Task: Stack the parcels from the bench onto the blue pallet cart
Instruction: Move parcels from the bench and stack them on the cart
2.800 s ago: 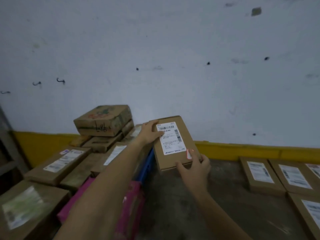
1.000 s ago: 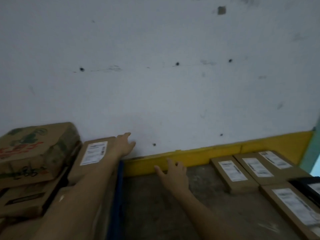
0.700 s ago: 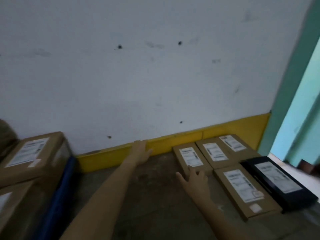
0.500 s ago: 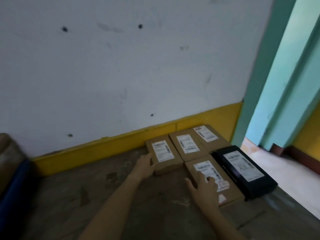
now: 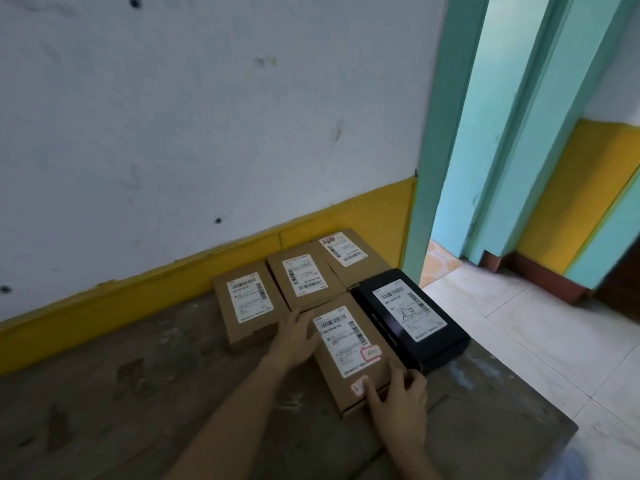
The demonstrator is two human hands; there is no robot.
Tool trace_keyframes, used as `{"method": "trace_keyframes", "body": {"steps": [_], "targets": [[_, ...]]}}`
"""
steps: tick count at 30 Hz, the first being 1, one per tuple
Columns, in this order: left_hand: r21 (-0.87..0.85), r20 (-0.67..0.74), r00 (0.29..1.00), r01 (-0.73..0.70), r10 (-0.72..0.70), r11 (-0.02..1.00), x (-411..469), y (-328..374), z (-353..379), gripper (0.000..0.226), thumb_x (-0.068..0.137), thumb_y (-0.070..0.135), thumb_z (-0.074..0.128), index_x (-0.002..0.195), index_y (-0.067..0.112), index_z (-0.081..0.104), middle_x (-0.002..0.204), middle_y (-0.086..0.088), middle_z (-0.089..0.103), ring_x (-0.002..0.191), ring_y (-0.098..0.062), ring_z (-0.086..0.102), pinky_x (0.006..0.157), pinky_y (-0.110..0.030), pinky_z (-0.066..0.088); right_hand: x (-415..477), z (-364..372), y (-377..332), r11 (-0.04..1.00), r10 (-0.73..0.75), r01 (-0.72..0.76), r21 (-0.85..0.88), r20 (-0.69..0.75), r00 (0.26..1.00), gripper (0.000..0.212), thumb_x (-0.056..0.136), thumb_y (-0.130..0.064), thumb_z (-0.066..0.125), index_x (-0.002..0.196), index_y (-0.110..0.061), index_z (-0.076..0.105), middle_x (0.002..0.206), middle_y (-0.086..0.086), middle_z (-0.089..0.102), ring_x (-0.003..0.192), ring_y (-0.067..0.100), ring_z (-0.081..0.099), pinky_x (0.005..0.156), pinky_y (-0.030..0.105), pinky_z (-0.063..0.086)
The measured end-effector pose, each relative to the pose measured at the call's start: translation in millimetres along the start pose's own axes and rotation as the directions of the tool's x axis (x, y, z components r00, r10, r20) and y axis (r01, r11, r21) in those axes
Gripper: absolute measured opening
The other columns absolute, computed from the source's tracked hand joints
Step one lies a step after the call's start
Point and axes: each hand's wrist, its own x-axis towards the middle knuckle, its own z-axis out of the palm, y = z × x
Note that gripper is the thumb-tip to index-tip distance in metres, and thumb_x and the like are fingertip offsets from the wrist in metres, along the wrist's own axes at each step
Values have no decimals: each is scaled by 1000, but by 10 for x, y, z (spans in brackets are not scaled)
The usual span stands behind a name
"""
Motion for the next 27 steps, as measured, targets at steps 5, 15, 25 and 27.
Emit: {"method": "trace_keyframes", "body": {"steps": [5,15,25,27], "targets": [[-12,-14,999,41,-41,999,12,-14,50,59,96,36,46,148,24,21,158,-2,7,145,-31,2,116,-47,15,0,-4,50,998,-25,24,60,1,1000,63,89,-48,51,142,-22,28,143,12,18,131,25,29,103,33,36],[-217,-80,997,2,-20,976,45,2,47,66,92,25,56,148,13,22,153,-6,26,141,-24,24,115,-39,25,5,60,128,971,-8,8,240,-4,1000,61,86,-27,64,140,-14,37,145,17,18,135,30,29,107,37,32],[-367,-139,989,3,-58,930,118,34,-26,63,89,17,60,144,8,30,147,-10,33,135,-24,34,111,-34,32,25,134,123,949,69,-74,307,24,997,64,85,-28,64,141,-21,34,148,18,22,136,30,30,109,40,31],[-351,-157,984,24,-84,936,102,36,-31,61,90,18,60,143,7,31,145,-12,32,133,-25,35,107,-31,32,13,145,138,936,77,-81,341,25,997,63,85,-23,64,141,-19,36,149,19,22,137,32,28,111,41,28]]}}
